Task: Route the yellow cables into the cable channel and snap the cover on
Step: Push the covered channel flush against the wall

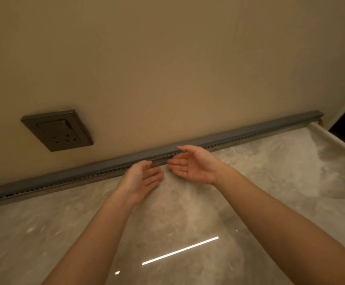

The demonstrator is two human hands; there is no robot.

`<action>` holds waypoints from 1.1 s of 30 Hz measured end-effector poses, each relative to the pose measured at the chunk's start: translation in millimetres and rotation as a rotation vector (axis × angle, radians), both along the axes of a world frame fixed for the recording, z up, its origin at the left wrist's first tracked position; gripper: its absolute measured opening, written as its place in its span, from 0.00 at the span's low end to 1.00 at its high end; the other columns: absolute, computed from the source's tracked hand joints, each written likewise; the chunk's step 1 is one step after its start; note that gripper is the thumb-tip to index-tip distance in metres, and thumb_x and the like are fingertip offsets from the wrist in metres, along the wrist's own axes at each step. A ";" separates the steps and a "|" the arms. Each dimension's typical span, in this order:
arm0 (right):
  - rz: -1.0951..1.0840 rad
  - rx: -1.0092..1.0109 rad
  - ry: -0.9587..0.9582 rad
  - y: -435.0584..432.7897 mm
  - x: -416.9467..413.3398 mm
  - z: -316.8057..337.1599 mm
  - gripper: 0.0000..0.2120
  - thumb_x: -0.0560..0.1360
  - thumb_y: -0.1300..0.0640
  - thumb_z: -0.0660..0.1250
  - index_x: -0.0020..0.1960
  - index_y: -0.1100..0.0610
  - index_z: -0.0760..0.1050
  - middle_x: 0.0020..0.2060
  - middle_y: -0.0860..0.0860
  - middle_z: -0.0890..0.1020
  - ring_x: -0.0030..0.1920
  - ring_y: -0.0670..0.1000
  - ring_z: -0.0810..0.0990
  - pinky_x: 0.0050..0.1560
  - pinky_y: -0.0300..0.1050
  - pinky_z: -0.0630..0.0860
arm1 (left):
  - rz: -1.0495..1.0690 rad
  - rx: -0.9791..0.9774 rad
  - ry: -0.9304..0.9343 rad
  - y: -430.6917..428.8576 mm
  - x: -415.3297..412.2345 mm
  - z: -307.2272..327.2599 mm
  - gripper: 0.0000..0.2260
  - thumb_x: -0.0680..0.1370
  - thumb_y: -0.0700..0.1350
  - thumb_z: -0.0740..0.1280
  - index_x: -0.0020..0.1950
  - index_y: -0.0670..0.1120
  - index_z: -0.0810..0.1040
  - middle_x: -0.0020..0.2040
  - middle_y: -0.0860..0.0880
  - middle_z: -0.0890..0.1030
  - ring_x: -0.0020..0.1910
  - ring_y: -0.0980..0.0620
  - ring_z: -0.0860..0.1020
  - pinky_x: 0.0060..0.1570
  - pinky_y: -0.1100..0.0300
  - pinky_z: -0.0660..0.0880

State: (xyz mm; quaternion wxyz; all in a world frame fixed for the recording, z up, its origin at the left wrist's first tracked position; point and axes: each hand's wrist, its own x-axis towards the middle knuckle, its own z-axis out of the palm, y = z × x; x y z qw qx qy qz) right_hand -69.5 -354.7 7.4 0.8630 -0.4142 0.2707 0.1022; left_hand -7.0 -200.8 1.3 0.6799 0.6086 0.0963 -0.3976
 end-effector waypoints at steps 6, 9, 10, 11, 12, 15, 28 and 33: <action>0.005 -0.063 0.002 -76.4 -38.9 -3.9 0.17 0.78 0.55 0.59 0.62 0.64 0.71 0.58 0.58 0.78 0.59 0.55 0.76 0.60 0.46 0.72 | -0.029 0.026 -0.005 -68.6 -25.6 -7.2 0.21 0.80 0.52 0.57 0.67 0.39 0.67 0.60 0.39 0.76 0.54 0.42 0.77 0.57 0.51 0.70; -0.026 -0.097 0.021 -134.8 -61.1 -10.0 0.13 0.78 0.54 0.58 0.56 0.62 0.74 0.54 0.57 0.79 0.54 0.54 0.78 0.53 0.44 0.74 | 0.013 0.021 0.003 -119.4 -43.7 -8.3 0.23 0.78 0.54 0.59 0.65 0.38 0.68 0.56 0.40 0.77 0.49 0.44 0.78 0.53 0.52 0.73; -0.034 -0.109 0.030 -155.9 -68.2 -12.5 0.13 0.78 0.53 0.58 0.54 0.61 0.74 0.52 0.57 0.80 0.52 0.53 0.79 0.50 0.44 0.75 | 0.038 0.009 0.009 -139.0 -50.7 -8.6 0.23 0.78 0.55 0.60 0.64 0.38 0.69 0.56 0.40 0.77 0.47 0.45 0.79 0.52 0.53 0.74; -0.054 -0.120 0.038 -169.1 -72.4 -14.6 0.13 0.79 0.53 0.58 0.52 0.60 0.75 0.51 0.56 0.80 0.50 0.53 0.79 0.48 0.43 0.75 | 0.050 -0.006 0.014 -151.2 -54.7 -7.2 0.23 0.78 0.55 0.61 0.63 0.37 0.69 0.55 0.39 0.77 0.46 0.45 0.79 0.50 0.53 0.75; -0.073 -0.133 0.044 -183.0 -76.2 -16.8 0.13 0.79 0.52 0.58 0.51 0.60 0.75 0.50 0.56 0.81 0.49 0.52 0.80 0.47 0.44 0.75 | 0.060 -0.025 0.024 -164.3 -59.5 -6.4 0.24 0.78 0.55 0.61 0.63 0.37 0.70 0.55 0.39 0.77 0.46 0.45 0.79 0.48 0.54 0.76; -0.126 -0.166 0.047 -220.7 -81.0 -19.7 0.15 0.79 0.49 0.58 0.49 0.60 0.75 0.48 0.57 0.80 0.48 0.53 0.80 0.46 0.44 0.75 | 0.082 -0.067 0.058 -201.4 -70.7 -6.1 0.24 0.77 0.57 0.61 0.61 0.37 0.70 0.55 0.38 0.77 0.47 0.45 0.79 0.42 0.57 0.77; 0.032 -0.531 0.002 -246.0 -65.9 -19.4 0.08 0.77 0.55 0.64 0.44 0.60 0.76 0.37 0.55 0.80 0.37 0.49 0.78 0.43 0.41 0.75 | 0.248 -0.106 0.074 -231.0 -51.1 -16.3 0.16 0.80 0.44 0.59 0.52 0.29 0.71 0.43 0.34 0.78 0.38 0.43 0.81 0.29 0.61 0.79; 0.091 -0.484 -0.026 -237.1 -61.6 -17.5 0.05 0.77 0.56 0.64 0.47 0.58 0.74 0.38 0.54 0.79 0.36 0.49 0.78 0.39 0.39 0.76 | 0.248 -0.133 0.063 -228.9 -47.6 -21.0 0.16 0.80 0.44 0.59 0.44 0.31 0.73 0.41 0.34 0.78 0.31 0.45 0.82 0.27 0.64 0.79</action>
